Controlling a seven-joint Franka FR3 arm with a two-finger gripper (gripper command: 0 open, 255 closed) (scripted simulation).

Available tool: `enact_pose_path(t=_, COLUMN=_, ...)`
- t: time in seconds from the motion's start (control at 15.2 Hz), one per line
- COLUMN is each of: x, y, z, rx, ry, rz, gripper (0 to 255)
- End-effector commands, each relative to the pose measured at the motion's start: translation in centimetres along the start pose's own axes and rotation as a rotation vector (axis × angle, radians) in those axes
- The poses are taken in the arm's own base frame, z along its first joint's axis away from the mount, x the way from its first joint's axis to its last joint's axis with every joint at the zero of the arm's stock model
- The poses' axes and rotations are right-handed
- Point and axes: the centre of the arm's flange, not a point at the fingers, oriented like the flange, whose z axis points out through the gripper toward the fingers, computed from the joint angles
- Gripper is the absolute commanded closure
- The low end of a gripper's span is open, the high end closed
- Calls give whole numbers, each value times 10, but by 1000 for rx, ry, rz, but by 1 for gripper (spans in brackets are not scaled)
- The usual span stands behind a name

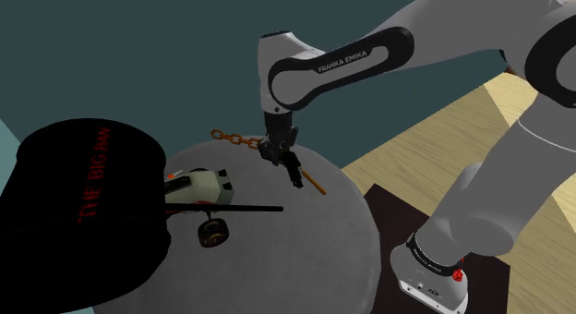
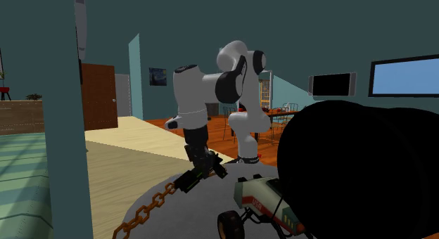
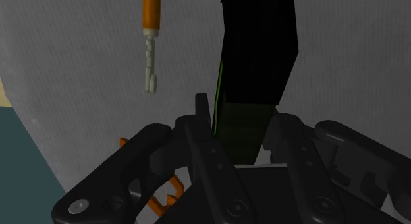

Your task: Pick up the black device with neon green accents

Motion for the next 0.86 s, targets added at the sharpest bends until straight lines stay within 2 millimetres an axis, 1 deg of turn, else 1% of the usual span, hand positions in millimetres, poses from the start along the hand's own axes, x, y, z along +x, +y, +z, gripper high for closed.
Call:
enact_pose_path(t=0.0, x=-2, y=1, z=-10, rx=0, ry=0, rz=0, gripper=255)
enact_pose_path(t=0.66, x=-10, y=1, z=-62, rx=0, ry=0, rz=0, gripper=255)
enact_pose_path(t=0.79, x=-11, y=1, z=-63, rx=0, ry=0, rz=0, gripper=255)
